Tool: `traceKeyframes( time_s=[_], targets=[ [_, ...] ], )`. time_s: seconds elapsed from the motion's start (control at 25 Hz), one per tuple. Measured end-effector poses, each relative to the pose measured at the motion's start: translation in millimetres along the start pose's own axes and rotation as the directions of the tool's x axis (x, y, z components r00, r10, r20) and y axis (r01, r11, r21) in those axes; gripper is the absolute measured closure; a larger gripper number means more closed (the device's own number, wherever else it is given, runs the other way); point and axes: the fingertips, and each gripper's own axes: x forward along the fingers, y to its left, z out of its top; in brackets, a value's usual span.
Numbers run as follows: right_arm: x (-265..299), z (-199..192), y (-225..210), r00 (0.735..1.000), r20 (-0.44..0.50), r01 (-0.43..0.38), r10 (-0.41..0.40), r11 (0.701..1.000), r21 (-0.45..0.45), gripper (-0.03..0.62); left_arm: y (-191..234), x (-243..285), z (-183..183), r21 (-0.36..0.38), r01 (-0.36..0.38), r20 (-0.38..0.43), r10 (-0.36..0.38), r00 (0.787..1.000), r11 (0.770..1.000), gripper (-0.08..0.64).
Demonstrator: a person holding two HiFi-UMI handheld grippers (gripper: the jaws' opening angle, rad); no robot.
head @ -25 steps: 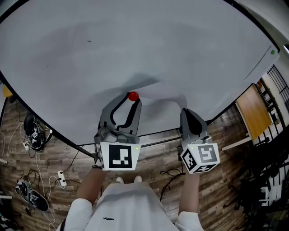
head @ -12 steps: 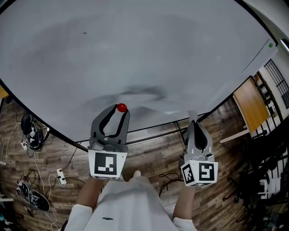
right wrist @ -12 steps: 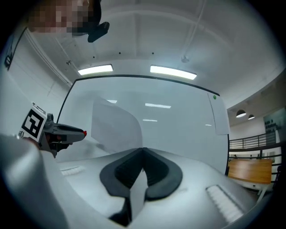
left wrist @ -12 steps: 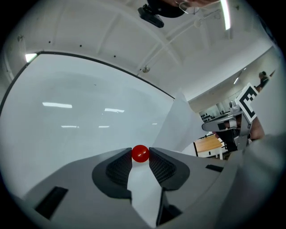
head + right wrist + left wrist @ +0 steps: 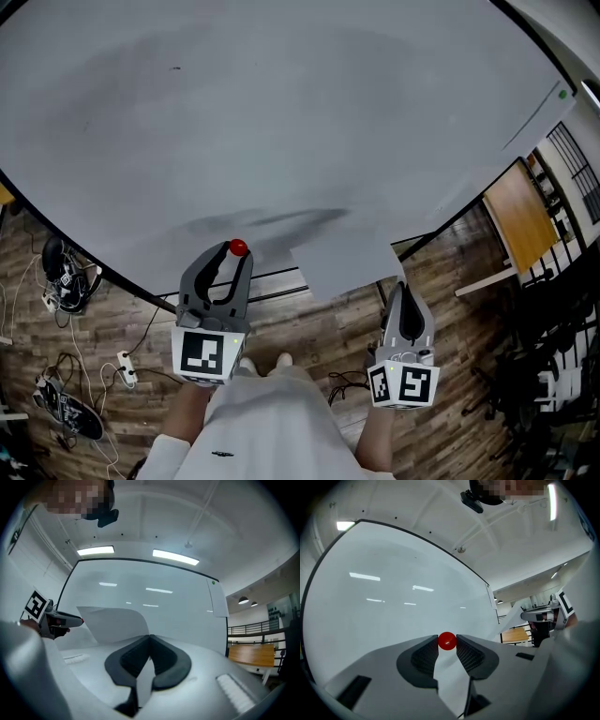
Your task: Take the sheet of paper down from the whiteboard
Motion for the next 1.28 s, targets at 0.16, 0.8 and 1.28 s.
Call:
traceKeyframes(
  time_s=[0.16,0.8,1.28],
  targets=[
    [-9.1,-12.6,-6.3,0.999,0.001,0.039,-0.039,0.999,-0.010,0.583,-13.1,-4.2,-8.6,-0.010,0.032,-0.019,-0.032,0.999,0.999,0.439],
    [16.1,-32.8,12.5,1.000,-0.012,0.022,-0.022,1.000,0.010,0.583,-12.5,1.0,-15.4,-0.073,0.088,0.013,-0.087,0.996,0.993,0.439],
    [16.2,-29.9,15.2,1.000,-0.012,0.011,-0.011,1.000,-0.013,0.583,-13.6,-0.7,-9.7,-0.074,0.089,0.030,-0.087,0.996,0.993,0.439]
  ],
)
